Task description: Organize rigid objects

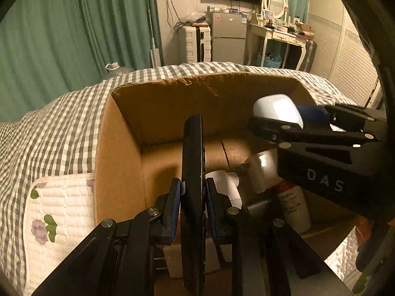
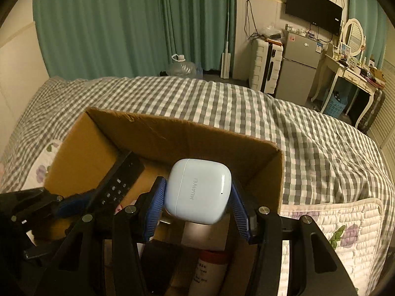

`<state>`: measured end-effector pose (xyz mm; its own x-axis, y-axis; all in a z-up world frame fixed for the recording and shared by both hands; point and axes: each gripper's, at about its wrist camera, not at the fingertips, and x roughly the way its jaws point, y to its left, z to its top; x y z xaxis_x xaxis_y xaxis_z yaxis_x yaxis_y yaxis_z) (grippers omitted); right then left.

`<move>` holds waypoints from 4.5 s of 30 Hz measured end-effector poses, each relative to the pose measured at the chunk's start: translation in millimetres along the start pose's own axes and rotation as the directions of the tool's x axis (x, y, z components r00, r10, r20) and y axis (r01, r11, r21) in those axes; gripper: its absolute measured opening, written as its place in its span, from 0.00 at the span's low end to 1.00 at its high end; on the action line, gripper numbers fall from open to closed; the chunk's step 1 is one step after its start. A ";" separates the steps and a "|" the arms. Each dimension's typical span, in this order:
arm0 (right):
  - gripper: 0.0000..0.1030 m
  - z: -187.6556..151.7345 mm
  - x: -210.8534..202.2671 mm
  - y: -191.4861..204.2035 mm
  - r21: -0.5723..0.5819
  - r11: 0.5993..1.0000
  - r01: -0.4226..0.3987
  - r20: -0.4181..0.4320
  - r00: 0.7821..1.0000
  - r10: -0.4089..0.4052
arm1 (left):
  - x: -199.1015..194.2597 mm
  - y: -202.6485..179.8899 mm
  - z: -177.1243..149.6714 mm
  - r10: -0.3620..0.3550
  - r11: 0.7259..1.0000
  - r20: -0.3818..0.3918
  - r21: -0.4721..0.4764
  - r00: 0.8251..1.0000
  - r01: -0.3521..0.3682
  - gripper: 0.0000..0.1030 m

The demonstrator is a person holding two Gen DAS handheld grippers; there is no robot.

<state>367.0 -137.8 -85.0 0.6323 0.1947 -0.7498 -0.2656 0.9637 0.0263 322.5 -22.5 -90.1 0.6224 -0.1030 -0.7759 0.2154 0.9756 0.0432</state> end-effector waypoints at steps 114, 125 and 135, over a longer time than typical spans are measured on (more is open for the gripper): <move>1.00 -171.6 -239.7 39.9 0.190 0.972 0.135 0.530 0.820 -0.218 | -222.1 1.1 -143.6 0.153 0.985 0.521 -0.144 0.840 -0.090 0.75; 1.00 -172.2 -237.1 40.1 0.192 0.972 0.132 0.523 0.825 -0.215 | -222.2 -0.6 -143.5 0.151 0.986 0.516 -0.143 0.843 -0.089 0.75; 1.00 -173.7 -234.1 41.8 0.193 0.973 0.129 0.517 0.829 -0.213 | -222.3 -1.4 -143.3 0.151 0.986 0.516 -0.143 0.843 -0.090 0.75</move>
<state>81.4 -174.9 -23.2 0.9571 0.0507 -0.2851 -0.0360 0.9978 0.0565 76.0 26.9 -7.9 0.9458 -0.0393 -0.3224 0.0492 0.9985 0.0224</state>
